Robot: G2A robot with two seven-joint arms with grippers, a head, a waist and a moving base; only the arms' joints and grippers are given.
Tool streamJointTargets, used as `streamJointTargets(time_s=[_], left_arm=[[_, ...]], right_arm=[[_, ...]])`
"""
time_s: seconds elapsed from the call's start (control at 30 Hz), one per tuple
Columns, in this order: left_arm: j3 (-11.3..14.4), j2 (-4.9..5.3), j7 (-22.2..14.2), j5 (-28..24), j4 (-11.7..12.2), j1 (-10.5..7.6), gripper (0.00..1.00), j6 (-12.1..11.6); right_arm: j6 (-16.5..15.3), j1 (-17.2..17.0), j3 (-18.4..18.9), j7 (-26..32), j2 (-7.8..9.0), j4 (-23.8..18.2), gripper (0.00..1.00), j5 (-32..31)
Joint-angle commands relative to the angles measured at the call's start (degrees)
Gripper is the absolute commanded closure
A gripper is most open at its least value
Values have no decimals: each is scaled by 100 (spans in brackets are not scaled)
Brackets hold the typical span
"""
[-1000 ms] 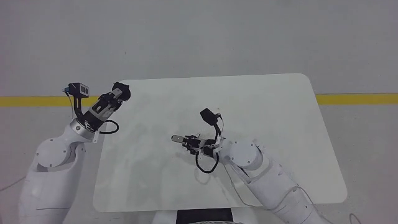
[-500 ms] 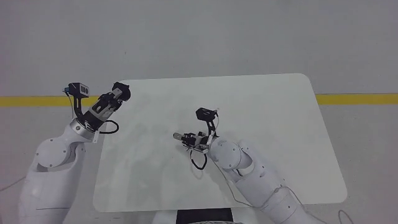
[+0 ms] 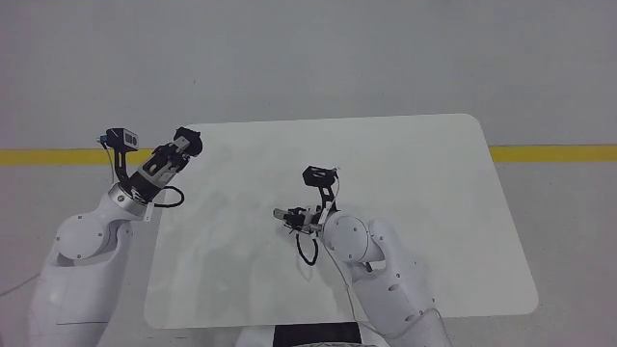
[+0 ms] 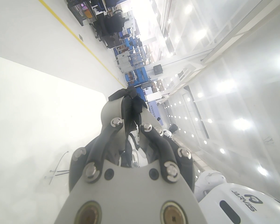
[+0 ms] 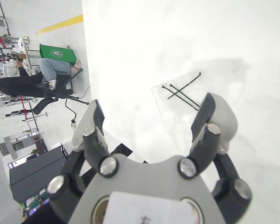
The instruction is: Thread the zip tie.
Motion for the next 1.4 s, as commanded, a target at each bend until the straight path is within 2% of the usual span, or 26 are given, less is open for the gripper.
streamJointTargets(time_s=[0.0, 0.17, 0.37, 0.6, 0.7, 0.8, 0.83, 0.87, 1.23, 1.37], left_arm=[[0, 0, 0, 0, 0, 0, 100, 0], [0, 0, 0, 0, 0, 0, 100, 0], [0, 0, 0, 0, 0, 0, 100, 0], [0, 0, 0, 0, 0, 0, 100, 0], [0, 0, 0, 0, 0, 0, 100, 0], [0, 0, 0, 0, 0, 0, 100, 0], [0, 0, 0, 0, 0, 0, 100, 0], [0, 0, 0, 0, 0, 0, 100, 0], [0, 0, 0, 0, 0, 0, 100, 0], [0, 0, 0, 0, 0, 0, 100, 0]], right_arm=[[0, 1, -2, -6, 2, 2, 0, 11], [-19, -14, -10, -66, 2, -5, 0, 49], [0, -202, -37, -131, -24, -114, 0, -38], [0, -428, 85, 45, -243, -242, 0, -506], [0, -407, 152, 32, -327, -115, 0, -691], [0, -340, 181, 3, -355, 26, 25, -703], [0, -326, 184, -2, -360, 49, 42, -698], [0, -316, 188, -9, -364, 69, 51, -690], [0, -250, 202, 106, -387, 207, 54, -816], [0, -215, 236, 80, -404, 362, 58, -885]])
